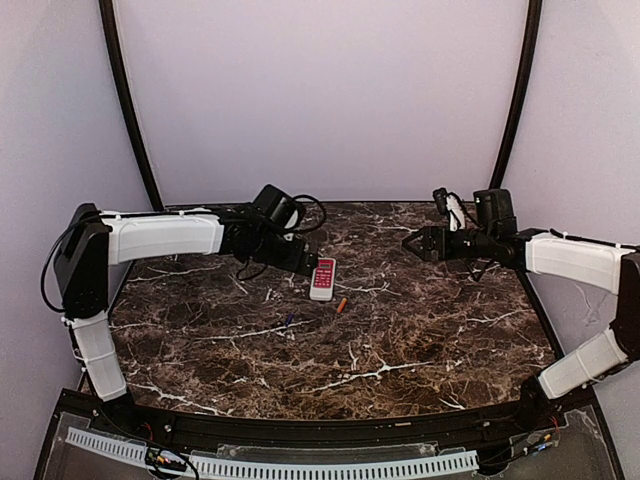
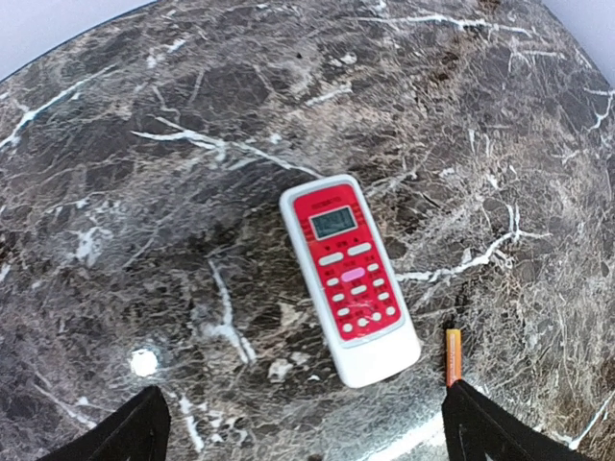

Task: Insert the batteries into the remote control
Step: Pick up the remote control from the center of the board.

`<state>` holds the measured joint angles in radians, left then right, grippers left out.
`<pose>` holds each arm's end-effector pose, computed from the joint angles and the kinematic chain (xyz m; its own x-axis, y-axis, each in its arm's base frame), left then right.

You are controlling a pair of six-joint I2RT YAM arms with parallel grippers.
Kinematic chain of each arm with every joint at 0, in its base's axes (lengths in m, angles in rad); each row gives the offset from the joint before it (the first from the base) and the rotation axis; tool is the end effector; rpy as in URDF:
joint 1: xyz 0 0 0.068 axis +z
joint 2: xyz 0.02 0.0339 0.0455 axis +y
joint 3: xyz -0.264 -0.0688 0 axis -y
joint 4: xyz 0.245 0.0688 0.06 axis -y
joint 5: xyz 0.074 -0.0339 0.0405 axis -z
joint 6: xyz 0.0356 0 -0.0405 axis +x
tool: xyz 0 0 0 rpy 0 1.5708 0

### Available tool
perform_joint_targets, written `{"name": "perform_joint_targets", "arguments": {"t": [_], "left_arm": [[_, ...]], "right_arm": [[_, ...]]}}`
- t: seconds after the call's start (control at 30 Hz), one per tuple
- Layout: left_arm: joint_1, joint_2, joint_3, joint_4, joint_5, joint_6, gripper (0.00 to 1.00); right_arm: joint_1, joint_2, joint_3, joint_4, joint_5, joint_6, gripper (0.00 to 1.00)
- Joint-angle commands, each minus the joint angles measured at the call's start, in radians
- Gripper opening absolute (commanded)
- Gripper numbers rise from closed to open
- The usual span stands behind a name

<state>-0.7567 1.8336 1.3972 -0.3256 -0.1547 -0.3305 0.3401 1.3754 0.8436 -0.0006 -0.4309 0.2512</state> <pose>0.3055 -0.2809 0.2439 -0.6686 0.1903 -0.7188 0.4021 0.9057 -0.1342 0.2797 0.1147 0.2460 -0.6232 0.0191 -0.7818 -0.5032 0.7555 0.4195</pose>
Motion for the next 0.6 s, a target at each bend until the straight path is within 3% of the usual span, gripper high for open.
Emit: {"name": "perform_joint_targets", "arguments": {"t": [0.0,0.27,0.57], "left_arm": [[-0.049,0.097,0.1,-0.075,-0.025,-0.036,1.0],[-0.098,0.275,0.296,-0.171,-0.117,-0.09,0.9],[-0.101,0.343,0.324,-0.177,-0.147,-0.121,0.87]], "right_arm": [[0.007,-0.023,-0.022,0.004,0.005,-0.037,0.99],[0.006,-0.017,-0.024,0.004,0.007,-0.05,0.99],[0.005,0.0,-0.02,0.004,0.009,-0.06,0.99]]}}
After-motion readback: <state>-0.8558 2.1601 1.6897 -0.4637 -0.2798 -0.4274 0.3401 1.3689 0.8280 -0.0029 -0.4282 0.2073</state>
